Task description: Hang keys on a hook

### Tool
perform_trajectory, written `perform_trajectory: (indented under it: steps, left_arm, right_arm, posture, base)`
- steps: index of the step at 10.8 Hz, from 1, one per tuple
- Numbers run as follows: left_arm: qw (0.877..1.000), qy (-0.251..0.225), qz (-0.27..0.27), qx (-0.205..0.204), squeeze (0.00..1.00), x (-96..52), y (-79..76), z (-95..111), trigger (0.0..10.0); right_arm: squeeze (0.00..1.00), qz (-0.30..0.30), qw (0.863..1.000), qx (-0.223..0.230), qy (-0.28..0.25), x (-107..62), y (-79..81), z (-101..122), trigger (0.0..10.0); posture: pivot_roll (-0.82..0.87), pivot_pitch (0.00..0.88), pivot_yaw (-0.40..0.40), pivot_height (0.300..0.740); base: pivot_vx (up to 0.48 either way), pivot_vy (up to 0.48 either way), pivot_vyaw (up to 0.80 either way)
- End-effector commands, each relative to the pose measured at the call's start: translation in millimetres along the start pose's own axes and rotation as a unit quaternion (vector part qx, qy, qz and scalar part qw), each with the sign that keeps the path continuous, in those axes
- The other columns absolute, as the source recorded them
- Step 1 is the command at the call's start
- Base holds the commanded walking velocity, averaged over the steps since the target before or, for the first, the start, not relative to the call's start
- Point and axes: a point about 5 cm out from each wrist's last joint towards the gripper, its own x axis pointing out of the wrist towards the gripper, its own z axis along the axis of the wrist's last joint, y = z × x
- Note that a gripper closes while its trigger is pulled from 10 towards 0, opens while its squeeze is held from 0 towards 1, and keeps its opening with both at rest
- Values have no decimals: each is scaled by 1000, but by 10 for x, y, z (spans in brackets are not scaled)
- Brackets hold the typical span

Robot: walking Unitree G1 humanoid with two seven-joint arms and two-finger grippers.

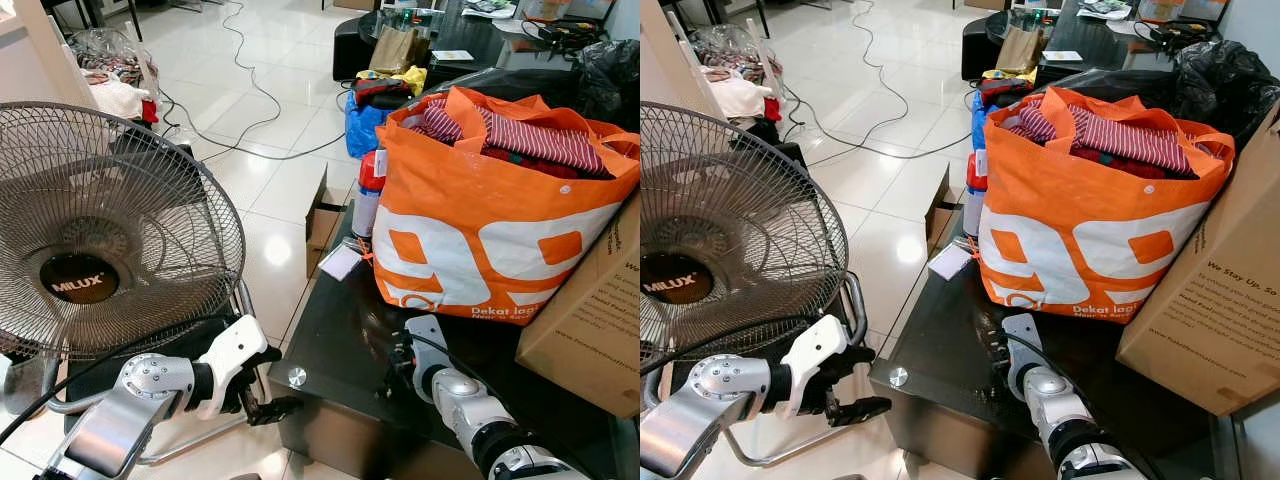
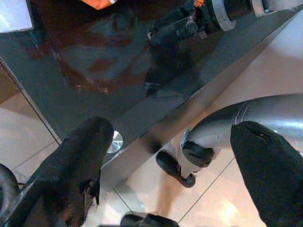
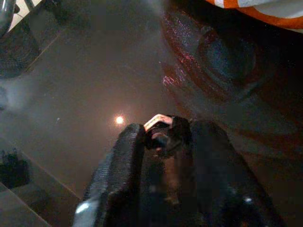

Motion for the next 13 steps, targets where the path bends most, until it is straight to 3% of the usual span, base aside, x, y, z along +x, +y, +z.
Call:
perform_trajectory:
  steps: [1, 4, 5, 6, 7, 13]
  left_arm:
    - [1000, -4, -1, 10, 0, 6, 1, 43, 10000]
    - [1000, -5, -2, 10, 0, 30, 10, 58, 10000]
    - [1000, -7, -2, 12, 0, 41, 13, 70, 10000]
    - [1000, -9, -2, 13, 0, 50, 13, 80, 10000]
    - [1000, -10, -2, 14, 0, 54, 12, 84, 10000]
    - [1000, -13, -8, 16, 0, 78, 9, 105, 10000]
  right_arm:
    - [0, -1, 1000, 2, 1, 5, -6, 13, 0]
    - [0, -3, 1000, 3, -3, 5, -19, 33, 0]
    - [0, -4, 1000, 3, -4, 3, -28, 40, 3294]
    - [0, -5, 1000, 5, -6, 0, -41, 43, 10000]
    - [1000, 2, 1000, 19, -11, -5, -43, 47, 10000]
    - [976, 28, 999, 30, -27, -106, -158, -3, 10000]
  posture:
    - [3, 0, -16, 740]
    - [0, 0, -14, 740]
    - [-1, 0, -12, 740]
    - [-1, 0, -12, 740]
    - [-2, 0, -12, 740]
    - [-11, 0, -10, 740]
  base:
    - [0, 0, 0]
    - [0, 0, 0]
    - [0, 0, 0]
    - [0, 0, 0]
    - [0, 0, 0]
    - [0, 0, 0]
